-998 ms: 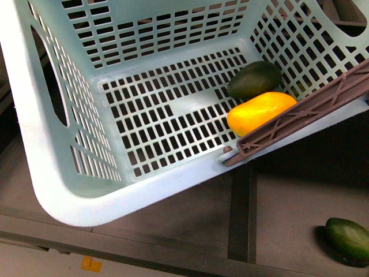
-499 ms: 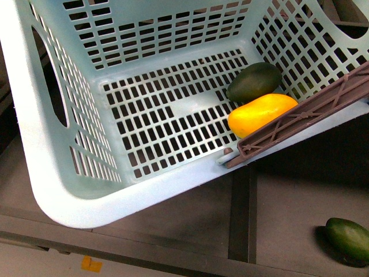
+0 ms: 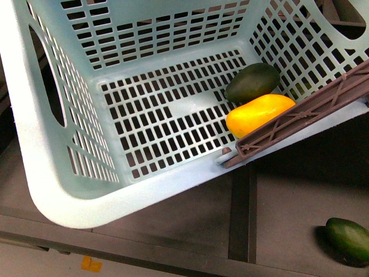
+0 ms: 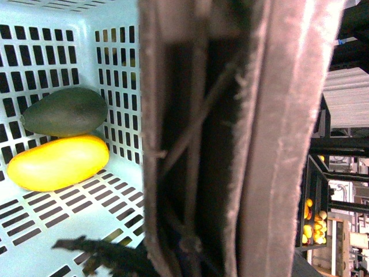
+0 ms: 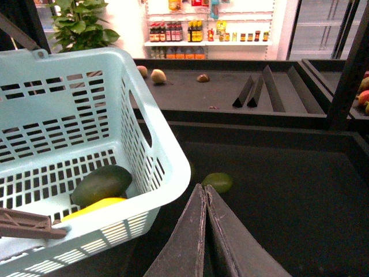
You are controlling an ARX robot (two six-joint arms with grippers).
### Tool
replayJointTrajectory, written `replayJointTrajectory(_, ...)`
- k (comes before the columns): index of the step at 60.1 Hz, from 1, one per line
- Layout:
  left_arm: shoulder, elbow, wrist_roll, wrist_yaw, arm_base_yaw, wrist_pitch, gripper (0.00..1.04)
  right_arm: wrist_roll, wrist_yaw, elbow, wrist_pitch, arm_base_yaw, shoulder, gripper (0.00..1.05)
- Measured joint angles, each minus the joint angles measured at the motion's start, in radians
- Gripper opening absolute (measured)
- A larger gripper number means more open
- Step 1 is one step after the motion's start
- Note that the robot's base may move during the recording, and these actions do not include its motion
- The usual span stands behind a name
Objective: Pick mango and avocado into basket
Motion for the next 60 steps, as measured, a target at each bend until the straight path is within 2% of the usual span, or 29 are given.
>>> replayJointTrajectory(28,0.0,0.0,0.0,0.0,0.0,0.0,0.15,0.0,0.0,0.0,-0.138,0.0,-0.137,0.02)
replayJointTrajectory(31,0.0,0.0,0.0,0.001,0.0,0.0,0.15,0.0,-0.001,0.0,-0.265,0.0,-0.23,0.02)
replayJointTrajectory(33,0.0,0.0,0.0,0.0,0.0,0.0,0.15,0.0,0.001,0.0,-0.299,0.0,-0.282,0.02)
replayJointTrajectory(45,0.0,0.0,0.0,0.0,0.0,0.0,0.15,-0.001,0.001,0.0,-0.309,0.0,-0.303,0.02)
replayJointTrajectory(50,0.0,0.0,0.0,0.0,0.0,0.0,0.15,-0.002,0.001,0.0,-0.309,0.0,-0.303,0.13)
replayJointTrajectory(53,0.0,0.0,0.0,0.0,0.0,0.0,0.15,-0.002,0.001,0.0,-0.309,0.0,-0.303,0.25)
replayJointTrajectory(60,0.0,0.0,0.0,0.0,0.0,0.0,0.15,-0.002,0.001,0.0,-0.309,0.0,-0.303,0.43)
